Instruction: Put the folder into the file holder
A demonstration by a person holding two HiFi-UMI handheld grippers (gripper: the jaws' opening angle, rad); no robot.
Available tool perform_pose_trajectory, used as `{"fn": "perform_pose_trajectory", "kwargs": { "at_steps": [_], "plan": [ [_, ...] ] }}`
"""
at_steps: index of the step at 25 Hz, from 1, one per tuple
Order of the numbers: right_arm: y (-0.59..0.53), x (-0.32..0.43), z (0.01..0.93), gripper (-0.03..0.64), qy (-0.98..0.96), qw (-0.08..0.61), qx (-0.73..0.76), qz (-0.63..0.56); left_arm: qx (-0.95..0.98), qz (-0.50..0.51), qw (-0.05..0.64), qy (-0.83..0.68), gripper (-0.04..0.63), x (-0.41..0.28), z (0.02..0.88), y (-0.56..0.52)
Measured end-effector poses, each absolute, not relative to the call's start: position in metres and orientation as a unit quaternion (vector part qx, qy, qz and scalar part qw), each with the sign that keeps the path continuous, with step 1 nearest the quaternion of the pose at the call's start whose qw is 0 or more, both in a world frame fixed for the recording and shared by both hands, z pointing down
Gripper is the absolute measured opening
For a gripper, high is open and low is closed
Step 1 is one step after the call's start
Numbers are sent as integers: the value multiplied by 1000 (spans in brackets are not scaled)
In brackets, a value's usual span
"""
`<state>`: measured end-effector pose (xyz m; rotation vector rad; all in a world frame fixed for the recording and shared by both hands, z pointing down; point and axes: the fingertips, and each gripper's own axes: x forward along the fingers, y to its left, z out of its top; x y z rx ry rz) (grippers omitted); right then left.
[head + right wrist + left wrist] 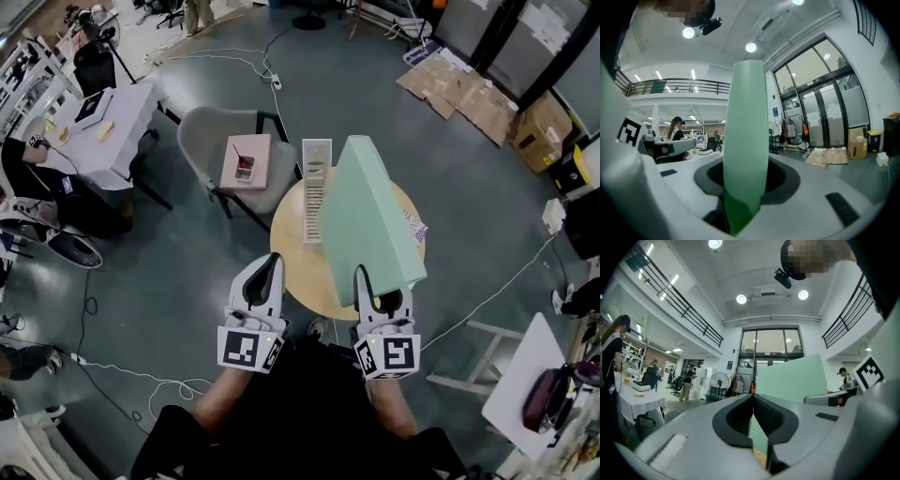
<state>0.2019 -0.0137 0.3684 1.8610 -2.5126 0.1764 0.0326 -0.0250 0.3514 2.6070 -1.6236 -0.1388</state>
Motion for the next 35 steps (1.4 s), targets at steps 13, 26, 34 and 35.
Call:
{"fn": "perform_pose_trajectory", "kwargs": {
  "at_steps": [13,26,34,35],
  "plan": [
    [-67,187,370,143,-789,4,612,47,859,-32,21,-510,8,19,353,-76],
    [-118,140,374,143,-748,0,662,37,887,-31,29,-461,8,-28,354,-141],
    [-136,130,385,143,-735,3,677,26,899,-35,43,-435,8,-32,363,-164],
    [-138,130,386,143,-734,2,679,25,900,-34,44,-432,8,-32,364,-165]
  ]
}}
